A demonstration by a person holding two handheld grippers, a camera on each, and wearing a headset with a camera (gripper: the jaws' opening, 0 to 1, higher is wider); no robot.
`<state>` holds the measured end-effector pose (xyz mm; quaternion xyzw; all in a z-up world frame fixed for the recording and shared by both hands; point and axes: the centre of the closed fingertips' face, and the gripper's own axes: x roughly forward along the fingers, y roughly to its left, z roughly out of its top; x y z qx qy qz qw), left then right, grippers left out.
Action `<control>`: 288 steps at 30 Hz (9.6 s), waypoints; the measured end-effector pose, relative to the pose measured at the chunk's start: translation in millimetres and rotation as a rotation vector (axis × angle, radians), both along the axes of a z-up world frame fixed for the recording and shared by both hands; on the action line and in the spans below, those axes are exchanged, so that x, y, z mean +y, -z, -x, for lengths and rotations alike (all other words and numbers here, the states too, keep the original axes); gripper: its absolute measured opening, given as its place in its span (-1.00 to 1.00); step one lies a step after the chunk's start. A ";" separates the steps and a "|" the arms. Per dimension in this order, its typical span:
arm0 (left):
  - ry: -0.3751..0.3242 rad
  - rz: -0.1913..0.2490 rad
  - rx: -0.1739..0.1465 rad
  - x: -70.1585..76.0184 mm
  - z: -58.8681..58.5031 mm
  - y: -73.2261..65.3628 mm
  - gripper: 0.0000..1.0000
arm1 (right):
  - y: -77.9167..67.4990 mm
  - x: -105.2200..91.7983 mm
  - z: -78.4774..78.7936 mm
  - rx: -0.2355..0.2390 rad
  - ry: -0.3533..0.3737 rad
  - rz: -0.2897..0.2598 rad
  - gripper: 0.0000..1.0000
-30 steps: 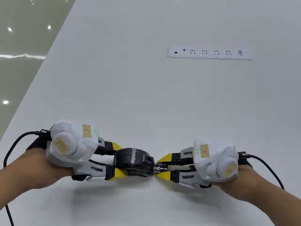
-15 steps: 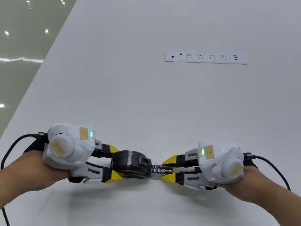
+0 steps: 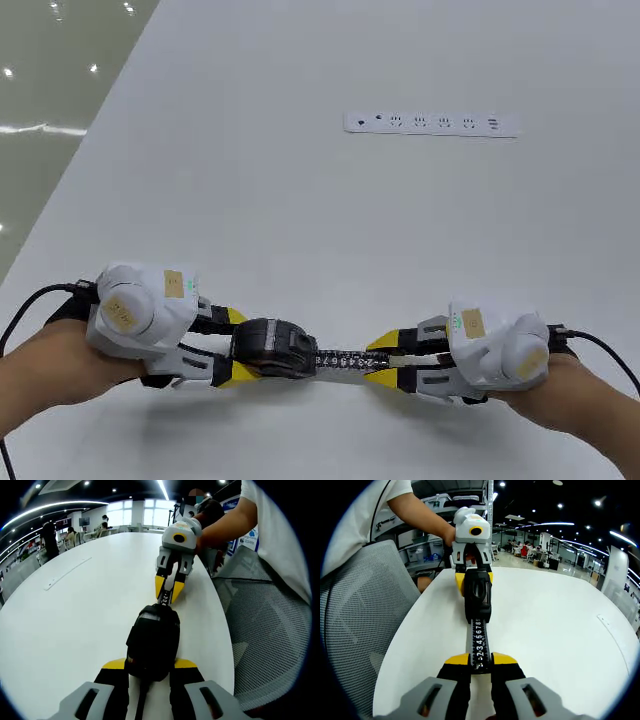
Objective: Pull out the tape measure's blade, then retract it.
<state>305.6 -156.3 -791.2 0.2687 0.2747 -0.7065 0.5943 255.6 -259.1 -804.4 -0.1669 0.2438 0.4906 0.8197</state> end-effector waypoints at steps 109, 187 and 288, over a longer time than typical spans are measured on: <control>-0.067 -0.004 0.023 -6.6 0.3 0.4 -0.39 | 7.0 -143.7 76.0 0.166 0.174 0.111 -0.69; -0.571 0.205 0.113 39.1 15.9 -78.8 0.82 | -55.3 -154.2 109.6 0.160 0.656 0.003 0.72; -0.805 0.239 0.076 84.0 33.0 -68.0 0.92 | -46.3 -142.3 139.7 0.127 0.820 -0.063 0.89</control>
